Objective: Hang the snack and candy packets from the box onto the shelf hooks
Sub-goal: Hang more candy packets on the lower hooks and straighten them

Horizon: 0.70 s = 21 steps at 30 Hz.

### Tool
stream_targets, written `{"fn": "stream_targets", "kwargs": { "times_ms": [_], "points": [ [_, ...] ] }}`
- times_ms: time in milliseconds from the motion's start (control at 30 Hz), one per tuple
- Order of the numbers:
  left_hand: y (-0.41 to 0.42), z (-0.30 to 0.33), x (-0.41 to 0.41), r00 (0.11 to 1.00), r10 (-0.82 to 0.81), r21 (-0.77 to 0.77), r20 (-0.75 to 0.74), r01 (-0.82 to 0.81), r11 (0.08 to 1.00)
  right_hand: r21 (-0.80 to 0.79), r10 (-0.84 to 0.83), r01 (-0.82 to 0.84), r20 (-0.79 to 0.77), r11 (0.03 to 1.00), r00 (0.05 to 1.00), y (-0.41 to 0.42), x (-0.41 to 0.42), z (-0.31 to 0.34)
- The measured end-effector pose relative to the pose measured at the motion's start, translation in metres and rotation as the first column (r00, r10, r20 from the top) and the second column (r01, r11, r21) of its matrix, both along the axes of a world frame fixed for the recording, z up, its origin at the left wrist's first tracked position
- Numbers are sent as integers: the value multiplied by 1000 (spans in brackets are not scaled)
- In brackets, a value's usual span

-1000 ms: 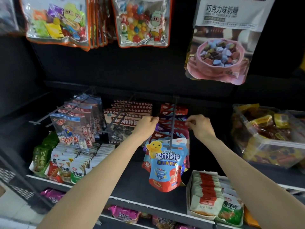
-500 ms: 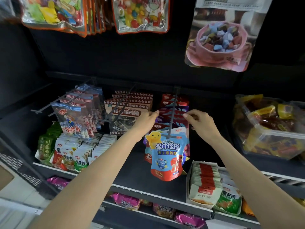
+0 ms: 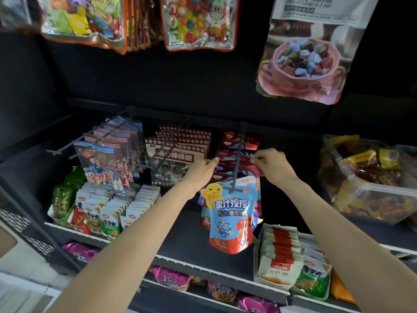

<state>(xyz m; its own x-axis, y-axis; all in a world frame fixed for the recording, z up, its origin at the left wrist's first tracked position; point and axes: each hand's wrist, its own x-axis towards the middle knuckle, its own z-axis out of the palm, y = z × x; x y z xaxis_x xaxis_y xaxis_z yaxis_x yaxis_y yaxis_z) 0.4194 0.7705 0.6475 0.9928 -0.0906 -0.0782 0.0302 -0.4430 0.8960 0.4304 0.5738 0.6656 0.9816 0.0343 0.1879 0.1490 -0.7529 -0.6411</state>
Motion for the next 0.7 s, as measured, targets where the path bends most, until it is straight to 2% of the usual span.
{"fn": "stream_targets", "kwargs": {
  "times_ms": [100, 300, 367, 500, 700],
  "points": [
    [-1, 1, -1, 1000, 3, -7, -2, -3, 1000, 43, -3, 5, -45, 999, 999, -1, 2, -5],
    [-1, 1, -3, 1000, 13, 17, 11, -13, 1000, 231, 2, 22, -101, 973, 995, -5, -2, -14],
    [-1, -1, -4, 1000, 3, 27, 16, -4, 1000, 254, 27, 2, -112, 967, 993, -8, -3, -20],
    [-2, -4, -4, 1000, -7, -6, -22, 6, 1000, 189, 21, 13, -174, 982, 985, -9, -4, -29],
    [2, -4, -3, 999, -33, -30, -38, 32, 999, 328, 28, 62, -261, 943, 965, -6, -3, -36]
  ]
}}
